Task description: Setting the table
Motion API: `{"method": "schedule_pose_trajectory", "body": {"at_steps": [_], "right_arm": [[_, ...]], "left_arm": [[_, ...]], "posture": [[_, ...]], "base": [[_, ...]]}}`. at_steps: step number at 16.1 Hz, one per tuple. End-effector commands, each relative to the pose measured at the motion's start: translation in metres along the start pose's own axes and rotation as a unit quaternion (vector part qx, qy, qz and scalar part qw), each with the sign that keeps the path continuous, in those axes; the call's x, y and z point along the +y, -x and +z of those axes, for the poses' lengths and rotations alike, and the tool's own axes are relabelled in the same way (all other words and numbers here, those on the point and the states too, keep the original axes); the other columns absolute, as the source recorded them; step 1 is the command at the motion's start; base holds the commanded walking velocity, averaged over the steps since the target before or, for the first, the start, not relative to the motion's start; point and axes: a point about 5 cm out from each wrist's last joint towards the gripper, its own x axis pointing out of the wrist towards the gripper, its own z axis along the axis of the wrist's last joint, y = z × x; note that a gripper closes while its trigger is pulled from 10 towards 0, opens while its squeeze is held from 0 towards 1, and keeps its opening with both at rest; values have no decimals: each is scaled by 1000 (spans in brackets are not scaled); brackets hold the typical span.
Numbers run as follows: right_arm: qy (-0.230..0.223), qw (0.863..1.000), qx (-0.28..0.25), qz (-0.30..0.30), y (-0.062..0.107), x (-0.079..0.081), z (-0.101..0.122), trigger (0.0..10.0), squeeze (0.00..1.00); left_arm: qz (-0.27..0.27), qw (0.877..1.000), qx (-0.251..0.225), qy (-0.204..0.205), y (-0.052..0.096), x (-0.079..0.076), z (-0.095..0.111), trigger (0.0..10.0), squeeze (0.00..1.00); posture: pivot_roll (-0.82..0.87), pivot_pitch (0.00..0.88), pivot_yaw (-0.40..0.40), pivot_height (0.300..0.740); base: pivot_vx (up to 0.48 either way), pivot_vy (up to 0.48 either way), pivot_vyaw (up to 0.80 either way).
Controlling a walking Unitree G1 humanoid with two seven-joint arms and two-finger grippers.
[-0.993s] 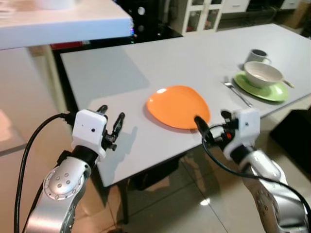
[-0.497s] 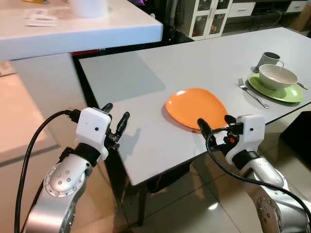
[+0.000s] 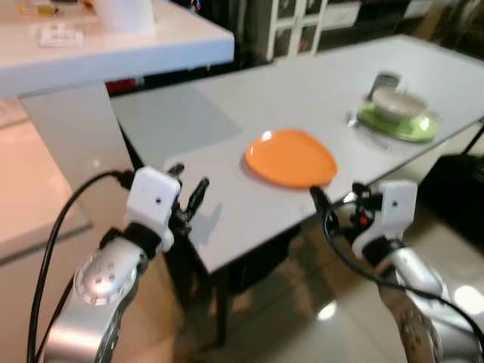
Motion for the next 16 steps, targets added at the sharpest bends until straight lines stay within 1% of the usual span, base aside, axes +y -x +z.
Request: {"method": "schedule_pose_trajectory", "body": {"at_steps": [1, 2, 6, 10, 13, 15, 16], "right_arm": [[1, 1000, -4, -2, 1, -1, 4, 10000, 0], [1, 1000, -4, -1, 0, -1, 4, 10000, 0], [5, 1000, -1, 1, -2, 0, 4, 10000, 0], [10, 1000, 4, 15, -4, 4, 4, 10000, 0], [28, 999, 5, 24, -7, 5, 4, 10000, 0], [41, 999, 5, 32, -8, 7, 4, 10000, 0], [41, 999, 4, 33, -8, 8, 4, 10000, 0]], "left_arm": [[-4, 1000, 7, 1, -1, 1, -1, 10000, 0], [-3, 1000, 7, 0, -2, 1, -1, 10000, 0], [8, 1000, 8, -1, -5, 3, -1, 10000, 0], [14, 1000, 11, 6, -4, 6, -3, 10000, 0], [20, 1000, 10, 6, -3, 9, -2, 10000, 0], [29, 1000, 10, 3, -1, 13, -2, 10000, 0], [30, 1000, 9, 2, 0, 14, -2, 10000, 0]], "posture": [[66, 0, 4, 740], [64, 0, 5, 740], [64, 0, 2, 740], [68, 0, -4, 740], [71, 0, -9, 740], [73, 0, -12, 740], [75, 0, -14, 740]], "base": [[-266, 0, 0], [-266, 0, 0], [0, 0, 0], [0, 0, 0], [0, 325, 0], [0, 426, 0], [0, 442, 625]]}}
